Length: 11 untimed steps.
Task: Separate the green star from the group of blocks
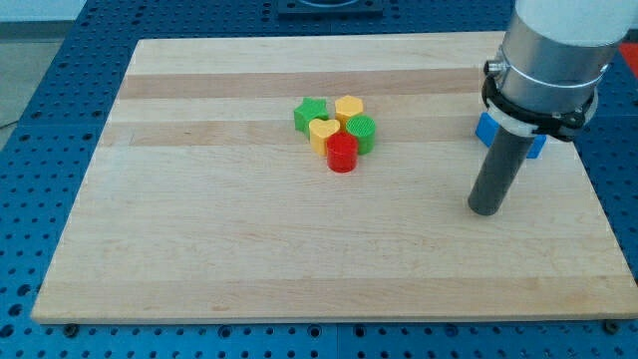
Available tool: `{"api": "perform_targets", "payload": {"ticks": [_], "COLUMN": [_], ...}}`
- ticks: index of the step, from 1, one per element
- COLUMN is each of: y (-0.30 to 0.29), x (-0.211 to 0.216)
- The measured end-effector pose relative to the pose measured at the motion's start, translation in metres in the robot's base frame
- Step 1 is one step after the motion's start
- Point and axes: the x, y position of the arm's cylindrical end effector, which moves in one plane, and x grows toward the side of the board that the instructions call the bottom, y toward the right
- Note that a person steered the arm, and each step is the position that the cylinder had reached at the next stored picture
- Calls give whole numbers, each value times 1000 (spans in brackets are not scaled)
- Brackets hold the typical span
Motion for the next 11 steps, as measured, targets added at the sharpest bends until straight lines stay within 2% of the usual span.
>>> {"api": "perform_targets", "payload": {"ticks": [3, 4, 5, 7, 8, 10, 11], "y": [9, -14, -51, -38, -43, -146, -198], "x": [18, 15, -12, -89, -114, -121, -139]}}
